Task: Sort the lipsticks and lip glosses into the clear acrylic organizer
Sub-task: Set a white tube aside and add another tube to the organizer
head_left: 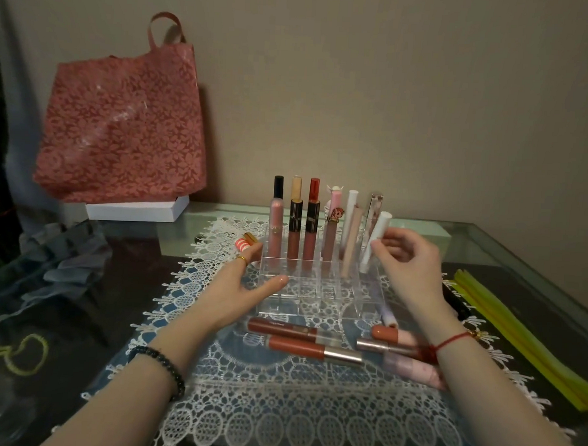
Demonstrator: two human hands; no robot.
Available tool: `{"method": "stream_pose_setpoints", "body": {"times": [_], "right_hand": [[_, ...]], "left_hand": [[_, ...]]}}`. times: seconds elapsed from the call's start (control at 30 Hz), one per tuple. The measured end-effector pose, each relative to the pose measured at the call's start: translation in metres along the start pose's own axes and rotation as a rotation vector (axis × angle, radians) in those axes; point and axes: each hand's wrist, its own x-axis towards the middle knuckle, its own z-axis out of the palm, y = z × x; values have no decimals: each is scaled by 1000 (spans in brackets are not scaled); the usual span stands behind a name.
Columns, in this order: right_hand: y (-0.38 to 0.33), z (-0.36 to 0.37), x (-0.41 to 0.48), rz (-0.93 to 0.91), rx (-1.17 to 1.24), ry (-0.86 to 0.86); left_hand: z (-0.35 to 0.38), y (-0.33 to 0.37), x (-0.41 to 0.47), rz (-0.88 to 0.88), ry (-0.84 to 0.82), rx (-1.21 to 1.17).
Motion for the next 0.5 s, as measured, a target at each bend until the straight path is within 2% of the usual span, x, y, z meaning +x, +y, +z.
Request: {"method": "stream_pose_setpoints", "body": {"times": [0.5], "right_hand": [[5, 3, 0, 14, -133, -14]], "left_hand": [[2, 0, 0, -29, 0, -31]]}}
